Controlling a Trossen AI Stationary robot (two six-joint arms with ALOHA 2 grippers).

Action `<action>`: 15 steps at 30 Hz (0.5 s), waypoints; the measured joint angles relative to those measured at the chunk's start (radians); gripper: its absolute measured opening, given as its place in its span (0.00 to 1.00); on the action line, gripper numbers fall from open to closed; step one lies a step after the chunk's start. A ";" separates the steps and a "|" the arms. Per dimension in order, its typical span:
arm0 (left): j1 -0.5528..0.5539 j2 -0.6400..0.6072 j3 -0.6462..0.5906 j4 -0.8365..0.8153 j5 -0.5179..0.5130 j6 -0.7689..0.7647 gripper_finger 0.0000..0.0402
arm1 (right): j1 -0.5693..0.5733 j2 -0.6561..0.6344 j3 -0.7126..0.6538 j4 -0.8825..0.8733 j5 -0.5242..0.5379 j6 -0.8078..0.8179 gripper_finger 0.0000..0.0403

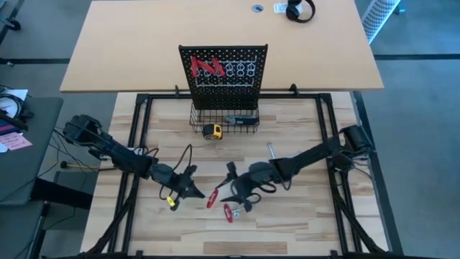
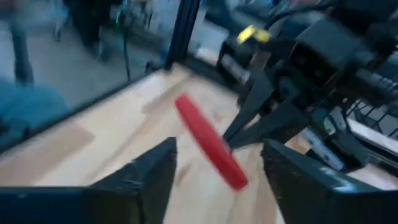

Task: Hang tools onto peg board
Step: Hang the red T-handle Allen wrench into the pegboard

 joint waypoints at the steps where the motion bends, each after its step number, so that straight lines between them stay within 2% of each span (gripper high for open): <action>1: 0.000 0.000 0.000 0.001 0.001 0.000 0.00 | 0.001 0.000 0.024 -0.058 -0.001 -0.031 0.65; 4: 0.000 0.000 0.001 0.009 0.002 0.001 0.00 | 0.003 -0.001 0.075 -0.189 0.015 -0.101 0.68; 7: 0.000 0.000 0.001 0.034 0.003 0.016 0.00 | 0.003 0.000 0.084 -0.198 0.023 -0.143 0.66; 15: 0.000 -0.001 0.002 0.047 -0.031 0.019 0.00 | -0.006 0.000 0.085 -0.170 0.026 -0.191 0.51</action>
